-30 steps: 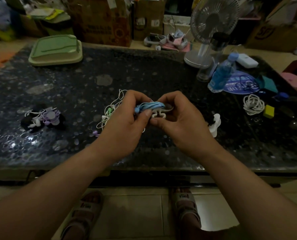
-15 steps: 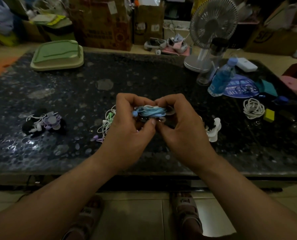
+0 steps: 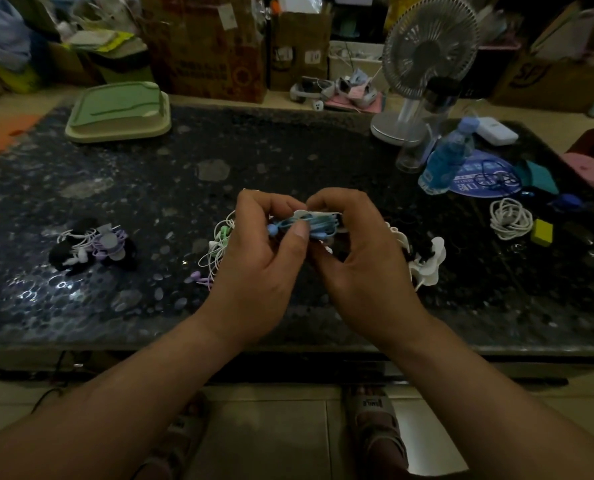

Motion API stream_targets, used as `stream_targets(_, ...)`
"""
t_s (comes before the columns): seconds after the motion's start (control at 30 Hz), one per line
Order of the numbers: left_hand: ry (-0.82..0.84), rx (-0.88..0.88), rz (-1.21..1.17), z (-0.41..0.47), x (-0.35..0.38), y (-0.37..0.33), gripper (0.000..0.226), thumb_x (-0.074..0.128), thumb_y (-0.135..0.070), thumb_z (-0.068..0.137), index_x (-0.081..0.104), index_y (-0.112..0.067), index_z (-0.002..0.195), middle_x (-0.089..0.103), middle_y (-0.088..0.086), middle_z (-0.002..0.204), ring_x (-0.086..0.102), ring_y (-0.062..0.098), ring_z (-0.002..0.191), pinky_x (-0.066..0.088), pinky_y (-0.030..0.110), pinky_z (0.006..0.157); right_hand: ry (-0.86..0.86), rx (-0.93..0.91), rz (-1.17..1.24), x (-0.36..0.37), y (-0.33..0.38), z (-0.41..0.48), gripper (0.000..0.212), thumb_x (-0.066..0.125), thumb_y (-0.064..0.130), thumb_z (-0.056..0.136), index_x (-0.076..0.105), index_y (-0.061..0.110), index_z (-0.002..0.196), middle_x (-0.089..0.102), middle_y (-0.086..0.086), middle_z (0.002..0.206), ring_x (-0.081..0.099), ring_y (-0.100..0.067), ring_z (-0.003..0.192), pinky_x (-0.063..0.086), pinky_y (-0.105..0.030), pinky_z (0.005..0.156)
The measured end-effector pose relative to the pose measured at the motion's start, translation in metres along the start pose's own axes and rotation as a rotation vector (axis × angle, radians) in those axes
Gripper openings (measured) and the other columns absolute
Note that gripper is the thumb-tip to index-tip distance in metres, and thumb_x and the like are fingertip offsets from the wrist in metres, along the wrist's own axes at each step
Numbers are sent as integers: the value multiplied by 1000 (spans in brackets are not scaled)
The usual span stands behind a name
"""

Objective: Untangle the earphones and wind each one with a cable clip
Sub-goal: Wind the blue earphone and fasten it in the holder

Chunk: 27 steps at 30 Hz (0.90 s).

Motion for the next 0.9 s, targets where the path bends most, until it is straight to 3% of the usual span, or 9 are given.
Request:
stream_targets(0.13, 8, 10, 84, -1, -1, -1, 11, 53, -9, 106, 47, -14, 113, 62, -6, 105, 68, 7, 93, 54, 18, 76, 61, -39, -76, 0, 0, 1, 37, 74, 6, 93, 63, 24, 122, 58, 3, 117, 58, -1, 106, 46, -10, 85)
stream_targets(0.23, 17, -8, 113, -2, 1, 0, 12, 54, -11, 106, 48, -20, 113, 62, -4, 106, 68, 12, 95, 55, 21, 78, 68, -48, -156, 1, -3, 1, 33, 74, 9, 92, 66, 23, 121, 58, 5, 114, 56, 2, 101, 45, -9, 83)
stream_targets(0.47, -39, -44, 91, -1, 3, 2, 9, 53, -14, 107, 48, -21, 111, 64, -8, 99, 68, 10, 90, 55, 22, 74, -19, -72, -286, 3, 0, -1, 29, 69, 19, 96, 66, 17, 125, 63, 2, 119, 62, -8, 98, 56, -36, 78)
stream_targets(0.57, -30, -29, 116, -2, 3, 3, 13, 54, -15, 107, 48, -25, 109, 65, -1, 104, 69, 17, 94, 58, 28, 76, -14, -76, -351, 5, 4, 0, 29, 58, 30, 93, 65, 19, 119, 64, 0, 114, 65, -17, 90, 58, -44, 68)
stream_targets(0.63, -14, -26, 142, -2, 3, 4, 13, 54, -15, 107, 47, -26, 110, 65, 3, 103, 68, 16, 89, 55, 25, 71, 4, -85, -400, 7, 6, 1, 30, 53, 32, 92, 66, 19, 115, 65, -1, 110, 65, -21, 85, 56, -46, 64)
stream_targets(0.77, -38, -29, 184, -1, 0, 5, 9, 54, -17, 108, 47, -21, 111, 64, 1, 97, 68, 14, 83, 53, 24, 66, -20, -83, -403, 10, 8, 1, 33, 54, 30, 95, 66, 17, 123, 66, -3, 114, 67, -23, 89, 58, -45, 68)
stream_targets(0.9, -46, -34, 203, -3, 0, 7, 11, 54, -27, 104, 46, -25, 111, 63, 5, 105, 69, 23, 90, 60, 41, 70, -28, -55, -397, 11, 4, -1, 45, 58, 22, 98, 58, 9, 140, 64, -8, 127, 67, -18, 101, 58, -33, 77)
Point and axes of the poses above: each hand's wrist, its own z-axis towards the middle knuckle, its own x-axis out of the palm, y = z × x, the point moved 5 cm from there along z, towards the middle knuckle
